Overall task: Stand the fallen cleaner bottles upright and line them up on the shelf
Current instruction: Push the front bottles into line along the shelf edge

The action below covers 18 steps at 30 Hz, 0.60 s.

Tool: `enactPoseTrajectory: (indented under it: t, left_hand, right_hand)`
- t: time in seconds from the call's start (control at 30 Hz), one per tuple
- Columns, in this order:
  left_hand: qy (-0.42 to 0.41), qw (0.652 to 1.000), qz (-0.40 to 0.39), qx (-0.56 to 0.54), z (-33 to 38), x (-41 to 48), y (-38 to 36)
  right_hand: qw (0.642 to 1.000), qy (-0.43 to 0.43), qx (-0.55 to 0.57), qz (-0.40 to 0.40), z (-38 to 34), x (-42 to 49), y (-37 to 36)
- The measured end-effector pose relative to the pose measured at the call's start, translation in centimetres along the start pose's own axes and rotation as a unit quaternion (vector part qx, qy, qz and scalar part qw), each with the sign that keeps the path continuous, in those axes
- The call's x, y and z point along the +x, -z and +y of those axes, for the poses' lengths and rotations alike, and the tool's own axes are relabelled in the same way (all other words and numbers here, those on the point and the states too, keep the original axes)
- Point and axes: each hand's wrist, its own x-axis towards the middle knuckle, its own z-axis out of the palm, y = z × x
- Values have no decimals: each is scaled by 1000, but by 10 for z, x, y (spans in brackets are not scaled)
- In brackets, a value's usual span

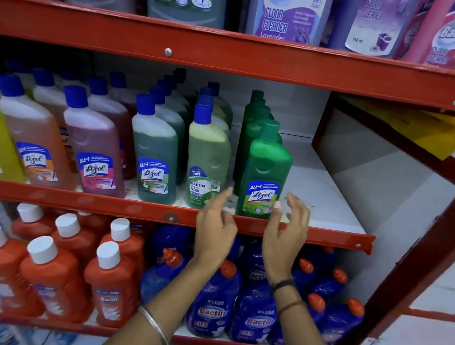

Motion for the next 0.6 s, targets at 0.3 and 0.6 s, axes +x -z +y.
enactPoseTrajectory:
  t: [0.3,0.6]
  left_hand:
    - [13,994,-79,74,-36,38,56]
    - [17,973,-178,147,-39,42,67]
  right_hand:
    - [947,-69,56,-309,-47,-16,-60]
    - [956,-113,13,-271,-61,-10,-77]
